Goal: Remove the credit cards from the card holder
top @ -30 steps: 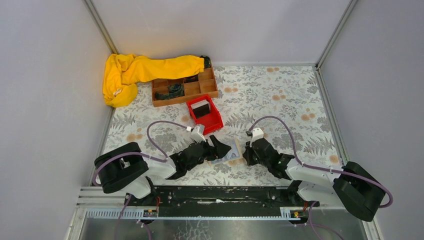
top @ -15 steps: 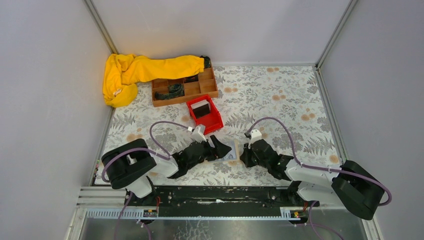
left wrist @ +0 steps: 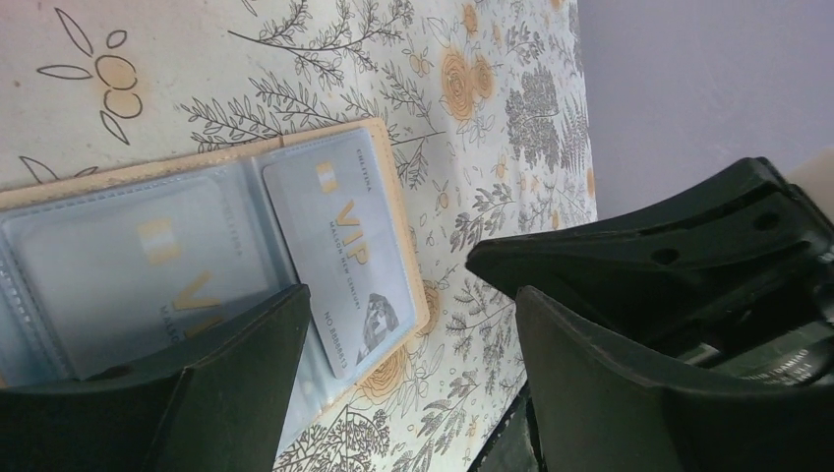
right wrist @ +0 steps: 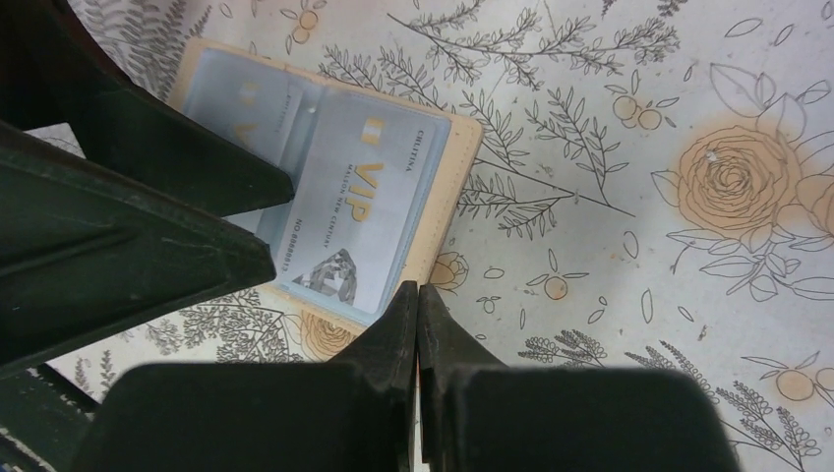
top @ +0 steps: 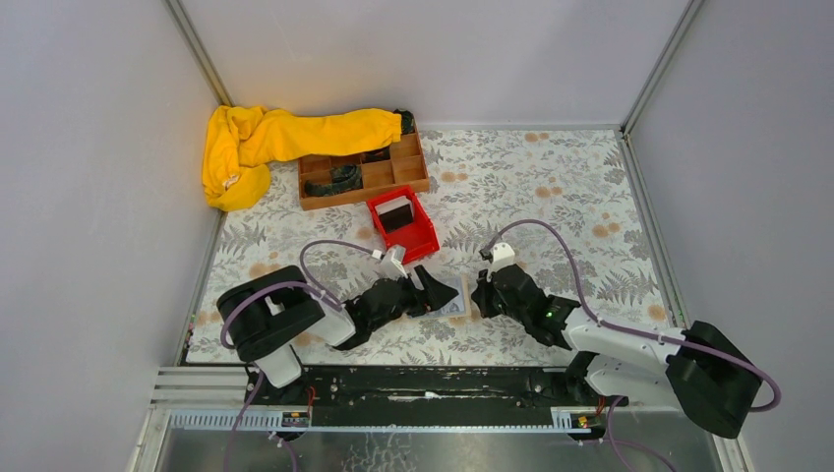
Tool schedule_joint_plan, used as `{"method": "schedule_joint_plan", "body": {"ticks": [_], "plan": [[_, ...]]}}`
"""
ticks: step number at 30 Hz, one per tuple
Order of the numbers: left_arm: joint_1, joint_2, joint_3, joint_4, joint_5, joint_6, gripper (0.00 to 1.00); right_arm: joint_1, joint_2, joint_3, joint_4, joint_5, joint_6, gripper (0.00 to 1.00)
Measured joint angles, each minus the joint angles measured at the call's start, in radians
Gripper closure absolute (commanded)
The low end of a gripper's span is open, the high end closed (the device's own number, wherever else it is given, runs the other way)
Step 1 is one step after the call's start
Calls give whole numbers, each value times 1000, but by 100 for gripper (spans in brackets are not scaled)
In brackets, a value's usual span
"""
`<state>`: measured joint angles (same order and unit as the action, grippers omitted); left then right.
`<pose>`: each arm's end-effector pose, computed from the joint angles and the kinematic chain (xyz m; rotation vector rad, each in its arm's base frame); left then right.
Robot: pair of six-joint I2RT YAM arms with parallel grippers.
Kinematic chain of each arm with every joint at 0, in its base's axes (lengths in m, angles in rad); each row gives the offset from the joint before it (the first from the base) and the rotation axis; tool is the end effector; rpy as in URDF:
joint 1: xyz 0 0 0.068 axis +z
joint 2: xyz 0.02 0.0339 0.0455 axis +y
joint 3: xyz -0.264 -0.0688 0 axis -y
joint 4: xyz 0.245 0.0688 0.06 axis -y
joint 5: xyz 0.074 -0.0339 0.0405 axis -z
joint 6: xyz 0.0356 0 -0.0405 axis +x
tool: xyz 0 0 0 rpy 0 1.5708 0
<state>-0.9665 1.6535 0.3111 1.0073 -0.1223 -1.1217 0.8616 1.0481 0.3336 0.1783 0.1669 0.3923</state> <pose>0.1507 -0.2106 0.1156 -0.2568 2.1106 -1.2396 0.1389 0.1528 0.1713 -0.4003 2.1146 0.5720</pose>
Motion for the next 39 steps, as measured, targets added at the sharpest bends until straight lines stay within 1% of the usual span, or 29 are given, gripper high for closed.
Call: {"method": "schedule_joint_plan", "body": {"ticks": [7,12,19,25,39], "plan": [[9,24,-15,56,13,-26,16,0,128,13,24,-8,-14,100],[14,24,-21,63,18,-33,16,0,172,13,57,-27,-14,100],[21,25,-26,68,22,-39,17,1,163,15,69,-47,-14,100],[26,24,-32,73,26,-40,17,1,158,63,69,-77,-15,100],[37,-1,-44,58,25,-38,17,1,261,61,134,-84,-10,100]]}}
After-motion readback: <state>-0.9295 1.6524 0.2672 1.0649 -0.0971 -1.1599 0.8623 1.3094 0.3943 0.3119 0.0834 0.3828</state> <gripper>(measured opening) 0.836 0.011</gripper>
